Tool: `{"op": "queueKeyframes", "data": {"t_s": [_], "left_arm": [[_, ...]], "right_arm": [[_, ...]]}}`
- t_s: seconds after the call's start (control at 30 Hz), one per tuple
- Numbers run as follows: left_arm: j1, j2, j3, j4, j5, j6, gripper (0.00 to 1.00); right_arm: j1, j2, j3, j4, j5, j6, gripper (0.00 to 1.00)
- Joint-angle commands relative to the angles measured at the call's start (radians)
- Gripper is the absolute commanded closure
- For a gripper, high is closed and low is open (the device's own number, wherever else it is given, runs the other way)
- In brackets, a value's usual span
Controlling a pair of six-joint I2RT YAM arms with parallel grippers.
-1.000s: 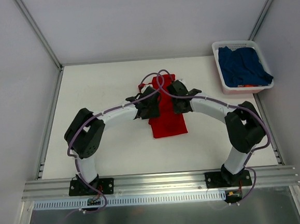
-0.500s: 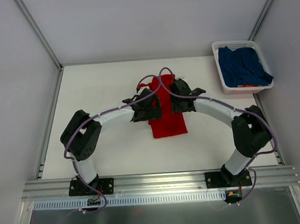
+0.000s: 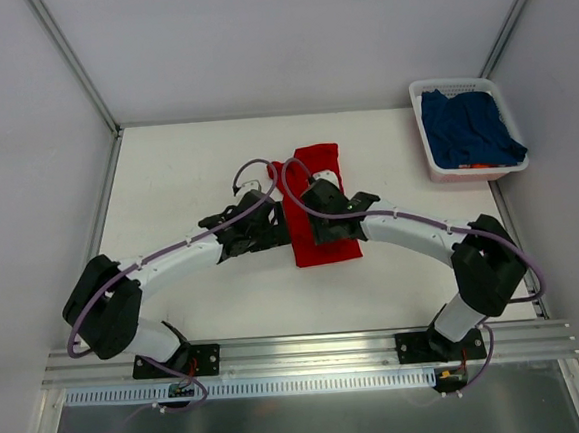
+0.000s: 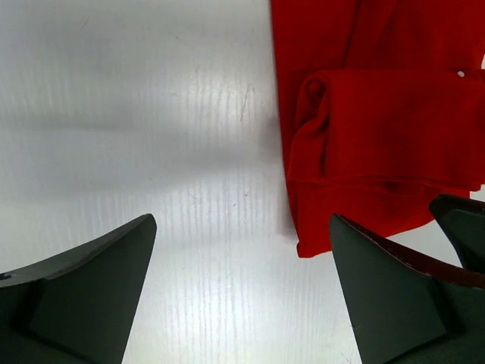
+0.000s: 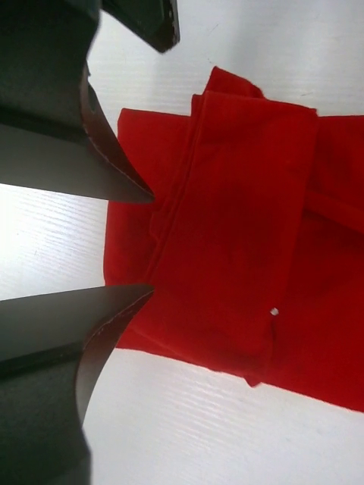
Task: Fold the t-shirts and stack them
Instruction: Fold the folded rectangular tshirt in 1/3 of the way
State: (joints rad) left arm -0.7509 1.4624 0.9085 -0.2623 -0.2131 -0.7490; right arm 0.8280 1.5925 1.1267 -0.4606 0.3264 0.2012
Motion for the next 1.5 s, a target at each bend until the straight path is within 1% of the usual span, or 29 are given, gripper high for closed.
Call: {"op": "queueKeyframes", "data": {"t_s": [0.0, 0.17, 0.53, 0.57, 0.67, 0.7, 0.77, 1.0, 1.13, 1.47], "left_arm": [[0.007, -0.065, -0.039, -0.005, -0.034, -0.039, 0.01], [0.007, -0.097, -0.062, -0.005, -0.032, -0.043, 0.01], [0.007, -0.105, -0.072, -0.008, -0.039, -0.036, 0.01], [0.007, -0.106, -0.072, -0.008, -0.040, -0.036, 0.01], [0.007, -0.105, -0.076, -0.008, -0.040, -0.033, 0.01], [0.007, -0.102, -0.076, -0.008, -0.039, -0.033, 0.01], [0.007, -0.099, -0.077, -0.008, -0.039, -0.033, 0.01], [0.007, -0.089, -0.079, -0.008, -0.031, -0.036, 0.01], [0.007, -0.096, -0.082, -0.006, -0.026, -0.039, 0.01], [0.004, -0.085, -0.079, -0.006, -0.016, -0.041, 0.01]], "right_arm": [[0.014, 0.017, -0.010, -0.003, 0.003, 0.040, 0.51], [0.026, 0.040, -0.034, 0.025, -0.006, 0.047, 0.52], [0.028, 0.133, -0.056, 0.102, -0.033, 0.046, 0.55], [0.028, 0.141, -0.053, 0.106, -0.032, 0.041, 0.59], [0.028, 0.167, -0.033, 0.108, -0.033, 0.034, 0.66], [0.028, 0.170, -0.028, 0.106, -0.033, 0.030, 0.72], [0.028, 0.172, -0.019, 0.103, -0.030, 0.030, 0.78], [0.028, 0.133, 0.007, 0.060, 0.000, 0.017, 0.86], [0.028, 0.112, 0.030, 0.033, 0.022, 0.004, 0.94], [0.019, 0.060, 0.107, -0.046, 0.085, -0.040, 0.96]]}}
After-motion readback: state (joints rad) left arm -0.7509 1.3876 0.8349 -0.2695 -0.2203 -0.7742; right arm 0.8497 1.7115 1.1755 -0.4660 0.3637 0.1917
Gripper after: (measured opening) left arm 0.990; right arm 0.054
